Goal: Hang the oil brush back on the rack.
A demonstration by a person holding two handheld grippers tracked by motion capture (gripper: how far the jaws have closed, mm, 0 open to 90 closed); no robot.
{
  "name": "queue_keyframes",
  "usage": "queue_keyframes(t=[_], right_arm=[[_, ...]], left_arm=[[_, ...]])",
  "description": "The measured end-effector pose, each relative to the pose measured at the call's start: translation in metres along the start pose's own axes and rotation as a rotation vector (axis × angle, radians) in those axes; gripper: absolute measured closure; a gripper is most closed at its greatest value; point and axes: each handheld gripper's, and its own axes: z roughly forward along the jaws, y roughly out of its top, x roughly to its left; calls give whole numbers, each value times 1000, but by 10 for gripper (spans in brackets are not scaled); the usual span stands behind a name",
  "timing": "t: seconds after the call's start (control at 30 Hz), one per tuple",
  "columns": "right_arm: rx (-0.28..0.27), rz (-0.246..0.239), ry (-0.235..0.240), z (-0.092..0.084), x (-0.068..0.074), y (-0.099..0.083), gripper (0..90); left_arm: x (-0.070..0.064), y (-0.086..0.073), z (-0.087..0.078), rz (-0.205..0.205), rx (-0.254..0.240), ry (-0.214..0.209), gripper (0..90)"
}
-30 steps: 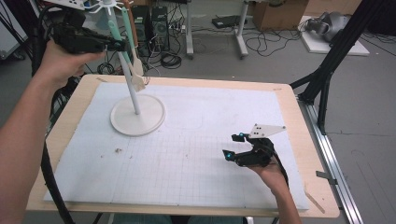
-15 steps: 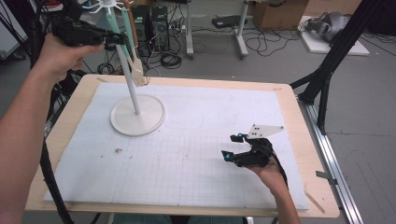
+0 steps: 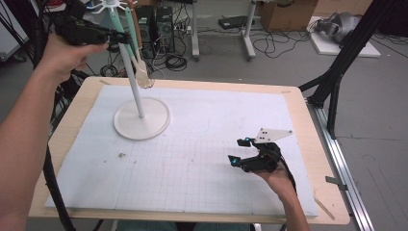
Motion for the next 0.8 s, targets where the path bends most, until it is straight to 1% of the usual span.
queue_keyframes(t=[0.23, 0.43, 0.53, 0.8], right_arm=[[0, 0, 3, 0, 0, 0, 262], [-2, -3, 5, 1, 0, 0, 262], [-2, -4, 8, 1, 1, 0, 261], [-4, -4, 14, 1, 2, 1, 261]], left_arm=[[2, -1, 2, -7, 0, 10, 824], [2, -1, 1, 0, 3, 26, 817], [1, -1, 0, -3, 3, 32, 768], [-1, -3, -4, -1, 2, 52, 697]])
